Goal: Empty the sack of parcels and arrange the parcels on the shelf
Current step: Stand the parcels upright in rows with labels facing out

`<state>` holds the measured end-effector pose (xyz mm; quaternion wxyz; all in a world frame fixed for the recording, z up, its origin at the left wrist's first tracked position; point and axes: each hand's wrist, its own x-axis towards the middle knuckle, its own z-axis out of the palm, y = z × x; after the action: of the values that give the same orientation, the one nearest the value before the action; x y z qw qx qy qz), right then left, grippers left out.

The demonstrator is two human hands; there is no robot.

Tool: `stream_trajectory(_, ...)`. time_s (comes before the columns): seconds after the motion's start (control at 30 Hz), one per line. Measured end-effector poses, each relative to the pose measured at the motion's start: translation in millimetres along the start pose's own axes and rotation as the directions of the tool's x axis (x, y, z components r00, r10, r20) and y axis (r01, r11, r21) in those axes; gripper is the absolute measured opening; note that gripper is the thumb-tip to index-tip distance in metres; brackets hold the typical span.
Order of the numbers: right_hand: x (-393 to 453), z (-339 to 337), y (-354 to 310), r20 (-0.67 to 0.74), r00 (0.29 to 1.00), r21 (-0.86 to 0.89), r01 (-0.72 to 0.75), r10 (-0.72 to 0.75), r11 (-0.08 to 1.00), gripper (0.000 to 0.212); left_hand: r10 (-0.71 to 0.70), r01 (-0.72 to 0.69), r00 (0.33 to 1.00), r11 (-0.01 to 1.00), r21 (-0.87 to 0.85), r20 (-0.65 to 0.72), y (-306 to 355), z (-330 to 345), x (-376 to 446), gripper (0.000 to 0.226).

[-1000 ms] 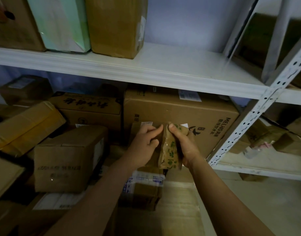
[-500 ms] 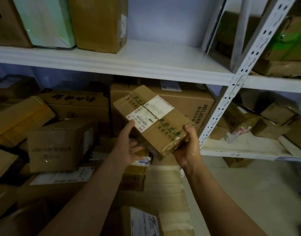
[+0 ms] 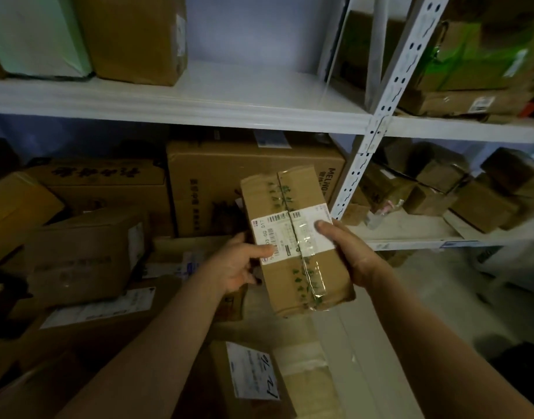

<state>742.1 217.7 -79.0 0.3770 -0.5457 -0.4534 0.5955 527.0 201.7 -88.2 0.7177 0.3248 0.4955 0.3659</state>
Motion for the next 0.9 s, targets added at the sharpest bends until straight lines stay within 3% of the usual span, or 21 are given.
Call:
stream_trajectory(0.07,-3,-11,13,-0.056,0.998,-0.019,-0.016,0.015,1.0,0.032,-0.073,0.076,0.997,0.994,0.079,-0.04,-7,12,3,0.036)
stream_trajectory(0.17,-4,-34,40,-0.122,0.987,-0.081,-0.112,0.101,0.99,0.041,-0.119,0.131,0.985,0.986,0.099,-0.124,-13,25,10,0.023)
stream_trajectory(0.27,0,-54,74,-0.16,0.951,-0.164,-0.289,0.264,0.943,0.042,-0.066,0.104,0.967,0.984,0.143,-0.248,-17,27,24,0.01)
stream_trajectory(0.37,13,-61,109,-0.163,0.908,-0.151,-0.411,0.387,0.899,0.057,0.021,0.047,0.905,0.987,0.151,-0.424,-21,19,41,0.02)
stream_trajectory(0.47,27,-52,123,-0.137,0.899,-0.114,-0.432,0.417,0.894,0.042,0.078,0.044,0.837,0.977,0.209,-0.542,-28,11,54,0.008)
stream_trajectory(0.67,50,-34,136,-0.045,0.903,-0.002,-0.429,0.428,0.904,0.036,0.235,-0.01,0.784,0.93,0.368,-0.574,-30,3,67,0.022)
stream_trajectory(0.8,52,-30,146,0.049,0.894,0.049,-0.448,0.446,0.893,0.036,0.247,-0.016,0.776,0.928,0.373,-0.58,-28,0,71,0.02)
stream_trajectory(0.9,55,-24,146,0.102,0.906,-0.025,-0.41,0.41,0.912,0.032,0.243,-0.017,0.778,0.93,0.367,-0.579,-28,-1,72,0.02)
